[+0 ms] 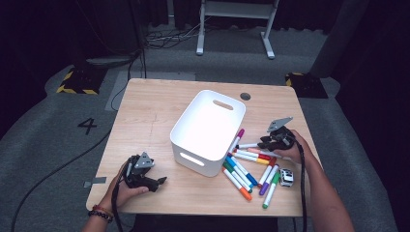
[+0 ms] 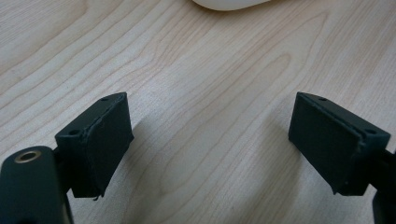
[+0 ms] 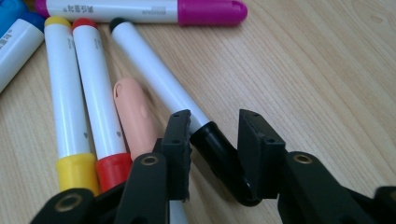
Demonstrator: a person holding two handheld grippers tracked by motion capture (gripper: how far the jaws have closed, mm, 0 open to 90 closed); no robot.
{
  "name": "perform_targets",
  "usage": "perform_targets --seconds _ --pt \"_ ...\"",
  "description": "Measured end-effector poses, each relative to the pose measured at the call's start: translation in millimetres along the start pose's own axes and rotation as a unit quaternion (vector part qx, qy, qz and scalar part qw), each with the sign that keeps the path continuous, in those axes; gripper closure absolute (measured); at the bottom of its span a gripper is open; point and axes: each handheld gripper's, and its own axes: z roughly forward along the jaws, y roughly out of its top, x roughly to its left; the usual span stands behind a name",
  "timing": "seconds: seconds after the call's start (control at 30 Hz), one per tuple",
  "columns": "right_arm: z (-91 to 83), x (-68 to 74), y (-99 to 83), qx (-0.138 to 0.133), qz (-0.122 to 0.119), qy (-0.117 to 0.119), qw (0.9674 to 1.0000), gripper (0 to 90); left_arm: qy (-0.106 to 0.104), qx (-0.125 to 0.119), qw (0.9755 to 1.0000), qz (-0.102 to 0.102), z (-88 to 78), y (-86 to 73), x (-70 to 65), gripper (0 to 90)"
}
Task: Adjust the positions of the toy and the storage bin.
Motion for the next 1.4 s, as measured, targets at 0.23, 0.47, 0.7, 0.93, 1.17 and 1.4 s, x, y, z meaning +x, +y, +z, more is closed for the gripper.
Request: perform_targets --seconds 0.23,0.47,0.7,0.93,1.17,1.4 --pt "-4.0 -4.1 -14.4 0.017 0.009 -0.008 0.9998 70.3 0.000 0.001 1.0000 0.001 -0.1 0.0 0.1 13.6" --pt "-12.0 -9.3 -32.7 -0.007 0.056 0.014 0.9983 72.3 0.003 -0.001 1.0000 0.001 0.6 0.7 -0.4 13.4" --pt "-12.1 -8.0 -27.6 0.014 0.070 0.002 0.9974 72.3 0.002 0.000 1.0000 0.000 0.7 0.7 -0.5 13.3" --pt "-11.4 -6.3 -27.0 0.013 0.063 -0.006 0.9979 75.1 0.008 0.000 1.0000 0.002 0.9 1.6 0.0 13.2" --pt "-11.0 -3.1 -26.3 0.008 0.066 -0.008 0.9978 75.3 0.004 0.001 1.0000 0.000 1.4 1.7 -0.2 13.2" --pt "-14.3 -4.3 -30.0 -0.008 0.068 -0.015 0.9975 75.3 0.004 0.001 1.0000 0.000 1.7 2.2 0.0 13.3"
